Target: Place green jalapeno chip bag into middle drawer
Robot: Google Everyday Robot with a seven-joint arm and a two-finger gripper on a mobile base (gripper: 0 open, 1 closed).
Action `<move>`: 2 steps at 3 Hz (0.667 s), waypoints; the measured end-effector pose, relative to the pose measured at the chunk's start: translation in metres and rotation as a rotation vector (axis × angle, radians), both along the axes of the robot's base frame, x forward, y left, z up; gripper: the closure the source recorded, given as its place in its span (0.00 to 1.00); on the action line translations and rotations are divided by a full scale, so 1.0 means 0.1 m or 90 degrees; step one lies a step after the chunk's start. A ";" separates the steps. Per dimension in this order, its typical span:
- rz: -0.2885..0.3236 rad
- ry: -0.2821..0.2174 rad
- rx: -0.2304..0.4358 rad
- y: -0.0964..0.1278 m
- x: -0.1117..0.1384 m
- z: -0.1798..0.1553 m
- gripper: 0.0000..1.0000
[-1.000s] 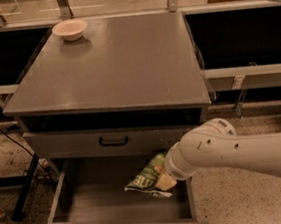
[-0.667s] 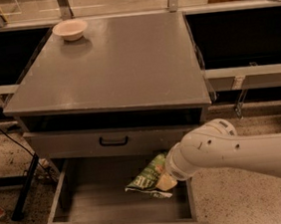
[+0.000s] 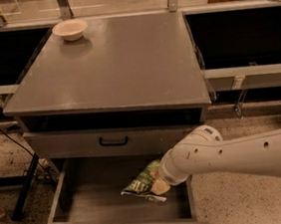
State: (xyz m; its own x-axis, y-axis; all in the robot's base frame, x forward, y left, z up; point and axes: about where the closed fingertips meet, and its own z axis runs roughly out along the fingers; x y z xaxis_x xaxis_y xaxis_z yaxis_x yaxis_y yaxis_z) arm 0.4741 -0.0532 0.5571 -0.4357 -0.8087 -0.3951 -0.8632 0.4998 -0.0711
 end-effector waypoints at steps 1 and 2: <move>-0.015 0.048 0.016 0.09 -0.09 -0.40 1.00; -0.015 0.048 0.016 0.09 -0.09 -0.41 1.00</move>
Offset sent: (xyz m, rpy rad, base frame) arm -0.0113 0.0133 -0.0580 0.0344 0.1053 -0.0368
